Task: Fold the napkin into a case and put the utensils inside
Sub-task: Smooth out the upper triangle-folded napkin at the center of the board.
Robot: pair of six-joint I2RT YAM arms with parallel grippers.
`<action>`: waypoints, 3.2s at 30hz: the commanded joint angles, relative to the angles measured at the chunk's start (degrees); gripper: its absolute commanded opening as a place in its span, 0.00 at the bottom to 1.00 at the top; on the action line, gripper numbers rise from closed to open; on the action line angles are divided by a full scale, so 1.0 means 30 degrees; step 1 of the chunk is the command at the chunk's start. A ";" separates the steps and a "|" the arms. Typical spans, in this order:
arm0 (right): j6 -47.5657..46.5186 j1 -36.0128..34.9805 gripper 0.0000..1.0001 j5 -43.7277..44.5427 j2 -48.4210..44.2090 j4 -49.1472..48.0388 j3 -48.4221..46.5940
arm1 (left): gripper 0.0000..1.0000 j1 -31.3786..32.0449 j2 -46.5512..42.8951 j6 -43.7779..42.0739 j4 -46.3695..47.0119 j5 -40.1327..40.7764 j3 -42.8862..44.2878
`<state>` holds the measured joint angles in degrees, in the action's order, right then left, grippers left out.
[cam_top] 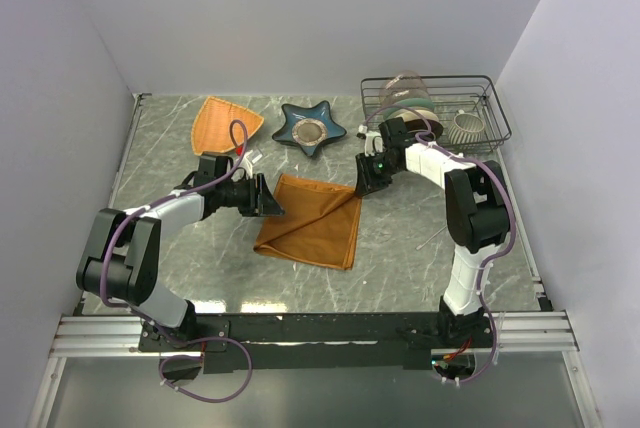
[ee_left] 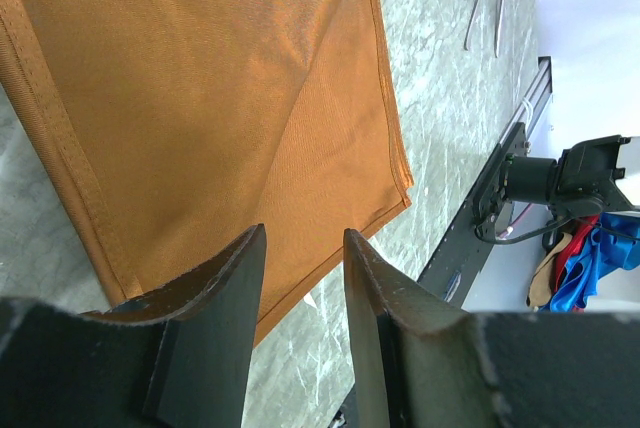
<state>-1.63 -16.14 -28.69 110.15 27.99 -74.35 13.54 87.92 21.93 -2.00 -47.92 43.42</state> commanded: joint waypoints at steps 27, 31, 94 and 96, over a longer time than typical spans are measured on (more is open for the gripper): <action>-0.2298 -0.0068 0.18 0.1564 -0.0270 0.0456 -0.0825 | 0.43 0.0028 0.0166 0.0189 0.0257 -0.0052 0.0586; -0.2562 -0.0478 0.26 0.1885 -0.0359 0.0398 -0.0706 | 0.43 0.0057 0.0283 0.0218 0.0285 -0.0081 0.0703; -0.5638 -0.1124 0.00 0.3644 0.0461 0.1158 -0.2991 | 0.43 0.0057 0.1397 0.0511 0.0344 0.0036 0.1260; -0.5755 -0.1123 0.00 0.3615 0.0608 0.1189 -0.2992 | 0.43 0.0057 0.1426 0.0541 0.0345 0.0007 0.1288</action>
<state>-17.47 -19.90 -18.63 112.88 31.48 -80.55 13.54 91.77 23.44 -1.80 -47.70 45.93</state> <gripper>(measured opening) 0.008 0.428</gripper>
